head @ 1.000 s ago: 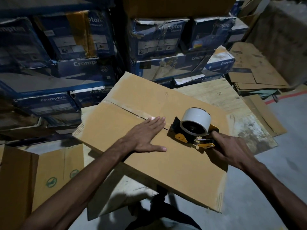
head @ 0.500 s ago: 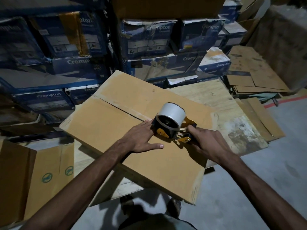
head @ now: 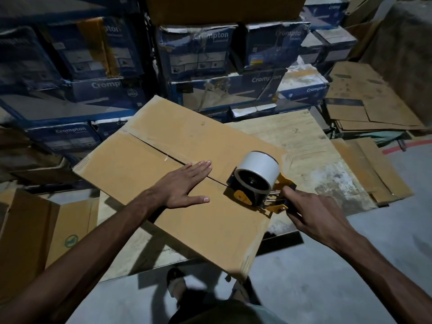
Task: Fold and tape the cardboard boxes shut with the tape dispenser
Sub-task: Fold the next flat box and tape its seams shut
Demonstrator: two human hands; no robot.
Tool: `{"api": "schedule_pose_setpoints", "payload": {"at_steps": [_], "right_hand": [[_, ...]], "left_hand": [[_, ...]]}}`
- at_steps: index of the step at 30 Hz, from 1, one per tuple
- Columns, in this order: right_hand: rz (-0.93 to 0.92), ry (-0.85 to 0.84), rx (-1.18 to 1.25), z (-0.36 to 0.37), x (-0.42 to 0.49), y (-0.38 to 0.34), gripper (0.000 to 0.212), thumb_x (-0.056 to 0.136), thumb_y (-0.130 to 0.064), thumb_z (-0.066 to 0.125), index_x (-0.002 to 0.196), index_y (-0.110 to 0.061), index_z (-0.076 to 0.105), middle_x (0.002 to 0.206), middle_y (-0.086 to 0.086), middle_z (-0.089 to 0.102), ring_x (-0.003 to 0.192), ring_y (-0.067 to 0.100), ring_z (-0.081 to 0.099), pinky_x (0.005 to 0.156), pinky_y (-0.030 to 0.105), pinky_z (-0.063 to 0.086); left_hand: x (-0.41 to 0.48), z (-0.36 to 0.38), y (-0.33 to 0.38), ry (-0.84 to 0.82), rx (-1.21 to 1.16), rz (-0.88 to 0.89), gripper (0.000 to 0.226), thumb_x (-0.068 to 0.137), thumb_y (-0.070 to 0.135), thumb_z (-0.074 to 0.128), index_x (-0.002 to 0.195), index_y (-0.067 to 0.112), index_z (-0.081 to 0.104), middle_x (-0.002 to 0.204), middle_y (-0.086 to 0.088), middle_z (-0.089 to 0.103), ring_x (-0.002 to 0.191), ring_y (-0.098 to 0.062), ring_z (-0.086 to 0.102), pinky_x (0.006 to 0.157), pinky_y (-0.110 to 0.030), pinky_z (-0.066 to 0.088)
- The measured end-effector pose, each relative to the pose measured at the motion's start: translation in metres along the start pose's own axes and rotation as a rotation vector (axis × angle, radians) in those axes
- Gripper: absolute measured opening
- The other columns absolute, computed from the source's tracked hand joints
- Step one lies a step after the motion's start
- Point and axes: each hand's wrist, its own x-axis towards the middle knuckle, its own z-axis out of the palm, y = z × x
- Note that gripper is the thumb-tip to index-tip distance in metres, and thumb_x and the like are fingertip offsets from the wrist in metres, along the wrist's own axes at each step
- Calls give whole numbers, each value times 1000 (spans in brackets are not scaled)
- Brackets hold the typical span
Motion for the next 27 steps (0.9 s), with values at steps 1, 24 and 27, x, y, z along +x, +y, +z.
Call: {"api": "schedule_pose_setpoints", "payload": {"at_steps": [1, 24, 27], "right_hand": [[0, 8, -12, -1, -6, 4, 40, 89, -29, 68, 107, -31, 32, 89, -5, 65, 65, 28, 61, 50, 33, 46], [-30, 29, -65, 7, -12, 12, 40, 89, -27, 67, 112, -29, 34, 83, -3, 61, 57, 28, 57, 47, 33, 45], [-32, 5, -66, -1, -17, 15, 38, 90, -29, 65, 111, -30, 33, 84, -4, 61, 62, 28, 59, 49, 32, 45]], "left_hand": [[0, 0, 0, -3, 0, 1, 96, 97, 83, 22, 165, 23, -12, 171, 8, -19, 155, -2, -19, 130, -32, -2], [26, 12, 134, 76, -101, 14, 114, 77, 102, 30, 158, 21, 37, 158, -5, 47, 151, -18, 29, 129, -43, 12], [26, 14, 133, 66, -88, 2, 120, 76, 103, 28, 160, 17, 32, 162, -5, 40, 154, -16, 22, 130, -44, 7]]}}
